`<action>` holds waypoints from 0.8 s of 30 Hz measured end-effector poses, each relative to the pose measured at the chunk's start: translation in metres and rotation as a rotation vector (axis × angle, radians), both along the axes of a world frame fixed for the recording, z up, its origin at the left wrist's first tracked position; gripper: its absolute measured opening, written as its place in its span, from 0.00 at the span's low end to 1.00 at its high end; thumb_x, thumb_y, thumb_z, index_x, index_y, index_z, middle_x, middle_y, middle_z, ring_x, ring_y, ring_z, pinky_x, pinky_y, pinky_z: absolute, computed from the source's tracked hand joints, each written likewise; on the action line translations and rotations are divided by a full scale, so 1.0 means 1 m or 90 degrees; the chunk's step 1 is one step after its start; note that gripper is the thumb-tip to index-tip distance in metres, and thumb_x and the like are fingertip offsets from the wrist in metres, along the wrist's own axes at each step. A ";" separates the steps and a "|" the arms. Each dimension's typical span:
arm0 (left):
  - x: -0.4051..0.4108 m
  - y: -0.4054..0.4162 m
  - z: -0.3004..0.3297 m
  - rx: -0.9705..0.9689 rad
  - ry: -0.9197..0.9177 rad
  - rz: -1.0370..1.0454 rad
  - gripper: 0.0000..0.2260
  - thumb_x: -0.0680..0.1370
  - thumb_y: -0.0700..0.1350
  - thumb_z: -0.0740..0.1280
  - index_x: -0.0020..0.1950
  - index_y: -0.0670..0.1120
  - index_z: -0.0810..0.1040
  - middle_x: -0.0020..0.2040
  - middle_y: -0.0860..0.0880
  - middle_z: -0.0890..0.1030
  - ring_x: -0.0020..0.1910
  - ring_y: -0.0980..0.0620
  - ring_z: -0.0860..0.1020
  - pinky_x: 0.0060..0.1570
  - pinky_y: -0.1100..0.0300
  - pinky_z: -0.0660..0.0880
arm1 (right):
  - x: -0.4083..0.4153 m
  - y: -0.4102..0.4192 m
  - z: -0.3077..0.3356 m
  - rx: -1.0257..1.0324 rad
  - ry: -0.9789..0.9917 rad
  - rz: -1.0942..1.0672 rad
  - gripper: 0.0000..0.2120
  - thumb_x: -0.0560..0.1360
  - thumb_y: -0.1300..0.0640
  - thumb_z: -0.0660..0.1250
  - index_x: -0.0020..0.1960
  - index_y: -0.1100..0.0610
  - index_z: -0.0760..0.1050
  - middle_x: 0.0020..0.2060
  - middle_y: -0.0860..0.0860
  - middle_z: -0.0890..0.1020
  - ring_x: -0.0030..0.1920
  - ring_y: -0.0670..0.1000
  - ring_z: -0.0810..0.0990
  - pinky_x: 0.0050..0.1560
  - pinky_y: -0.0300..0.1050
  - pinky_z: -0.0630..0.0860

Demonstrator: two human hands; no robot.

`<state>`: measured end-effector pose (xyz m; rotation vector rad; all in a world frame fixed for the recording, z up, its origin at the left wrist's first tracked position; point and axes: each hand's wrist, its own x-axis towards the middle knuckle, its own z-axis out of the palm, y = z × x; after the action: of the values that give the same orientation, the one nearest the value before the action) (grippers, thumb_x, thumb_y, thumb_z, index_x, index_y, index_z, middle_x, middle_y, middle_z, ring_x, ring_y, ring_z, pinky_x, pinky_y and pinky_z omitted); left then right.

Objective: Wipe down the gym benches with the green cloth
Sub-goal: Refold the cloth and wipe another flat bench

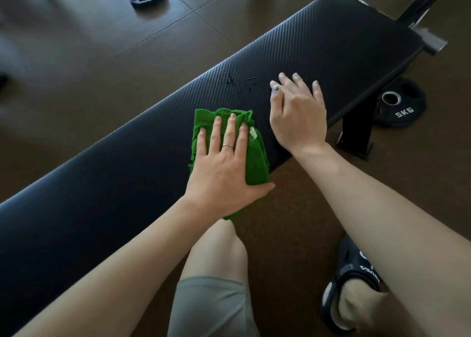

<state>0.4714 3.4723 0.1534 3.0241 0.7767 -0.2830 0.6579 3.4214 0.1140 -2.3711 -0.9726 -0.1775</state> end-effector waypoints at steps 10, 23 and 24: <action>0.039 0.005 -0.003 -0.033 -0.042 -0.016 0.52 0.74 0.75 0.60 0.85 0.45 0.45 0.85 0.42 0.43 0.84 0.40 0.39 0.81 0.37 0.43 | 0.000 0.006 0.003 -0.012 0.001 -0.017 0.30 0.84 0.46 0.44 0.71 0.53 0.78 0.73 0.50 0.76 0.78 0.51 0.67 0.81 0.57 0.53; 0.004 0.006 -0.010 0.007 -0.054 -0.073 0.46 0.77 0.72 0.58 0.85 0.47 0.48 0.86 0.44 0.47 0.84 0.41 0.44 0.81 0.38 0.46 | -0.004 0.005 0.003 0.002 0.000 -0.022 0.28 0.84 0.47 0.46 0.70 0.54 0.79 0.72 0.50 0.77 0.77 0.51 0.69 0.81 0.57 0.56; 0.021 0.008 -0.009 -0.009 -0.061 -0.069 0.48 0.76 0.73 0.59 0.85 0.47 0.47 0.86 0.44 0.46 0.84 0.41 0.43 0.81 0.38 0.45 | -0.003 0.005 0.004 -0.001 0.003 -0.021 0.28 0.84 0.47 0.46 0.70 0.54 0.79 0.72 0.50 0.77 0.77 0.51 0.69 0.81 0.58 0.56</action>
<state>0.4928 3.4805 0.1449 3.0447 0.6034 -0.1429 0.6548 3.4268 0.1181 -2.3883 -0.9317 -0.1834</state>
